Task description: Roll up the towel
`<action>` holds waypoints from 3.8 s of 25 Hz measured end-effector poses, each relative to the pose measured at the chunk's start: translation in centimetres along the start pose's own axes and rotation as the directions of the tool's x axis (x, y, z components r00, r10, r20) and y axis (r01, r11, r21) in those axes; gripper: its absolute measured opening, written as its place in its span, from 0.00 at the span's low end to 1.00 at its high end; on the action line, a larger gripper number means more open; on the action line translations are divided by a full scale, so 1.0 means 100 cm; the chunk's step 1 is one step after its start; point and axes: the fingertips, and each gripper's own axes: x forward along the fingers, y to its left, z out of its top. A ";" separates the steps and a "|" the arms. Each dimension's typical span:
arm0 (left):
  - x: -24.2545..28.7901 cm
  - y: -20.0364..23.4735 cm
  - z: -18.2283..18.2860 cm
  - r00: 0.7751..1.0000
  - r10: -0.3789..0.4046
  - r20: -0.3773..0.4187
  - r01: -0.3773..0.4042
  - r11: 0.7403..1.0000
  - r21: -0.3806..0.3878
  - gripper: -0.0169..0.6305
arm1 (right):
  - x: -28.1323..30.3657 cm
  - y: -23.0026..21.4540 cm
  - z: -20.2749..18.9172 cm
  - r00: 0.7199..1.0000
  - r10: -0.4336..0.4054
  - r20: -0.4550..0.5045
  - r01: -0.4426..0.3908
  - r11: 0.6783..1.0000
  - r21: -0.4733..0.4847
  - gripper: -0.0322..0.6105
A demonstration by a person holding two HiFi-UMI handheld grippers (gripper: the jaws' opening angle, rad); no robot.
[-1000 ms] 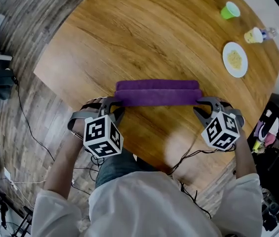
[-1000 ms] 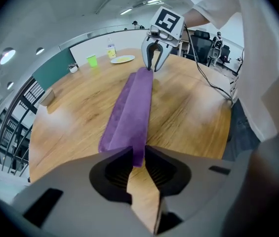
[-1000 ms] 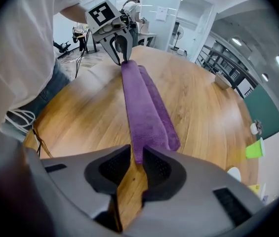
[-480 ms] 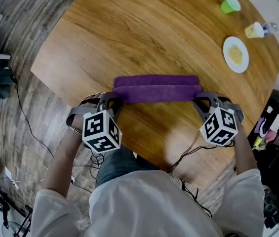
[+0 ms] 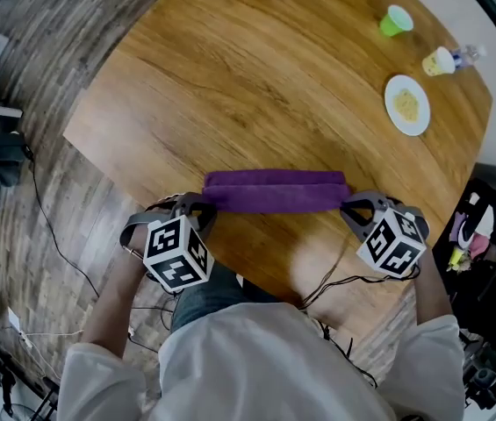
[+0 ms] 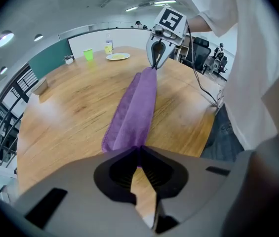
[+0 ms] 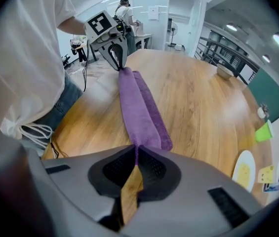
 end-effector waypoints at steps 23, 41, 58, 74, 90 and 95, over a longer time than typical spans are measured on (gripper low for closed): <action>0.012 0.090 0.014 0.997 0.073 -0.011 -0.074 0.993 -0.098 0.08 | 0.016 -0.084 0.012 0.995 -0.099 0.021 0.095 0.985 0.145 0.09; -0.001 0.105 0.012 0.980 0.125 0.157 -0.065 0.939 -0.339 0.10 | -0.011 -0.099 0.013 0.932 -0.322 0.169 0.231 0.883 0.408 0.13; -0.166 0.169 0.075 0.648 0.523 0.554 -0.070 0.765 -0.640 0.03 | -0.197 -0.032 -0.007 0.346 -0.938 0.010 0.362 0.144 0.921 0.05; -0.192 0.161 0.091 0.483 0.701 0.525 -0.191 0.669 -0.718 0.03 | -0.210 0.020 -0.021 0.154 -0.975 -0.160 0.365 -0.094 0.926 0.05; -0.195 0.143 0.097 0.470 0.699 0.539 -0.192 0.677 -0.710 0.03 | -0.230 0.020 -0.024 0.108 -0.981 -0.164 0.428 -0.103 0.898 0.05; -0.190 0.137 0.097 0.475 0.693 0.543 -0.187 0.682 -0.707 0.03 | -0.229 0.024 -0.023 0.109 -0.981 -0.158 0.412 -0.100 0.906 0.05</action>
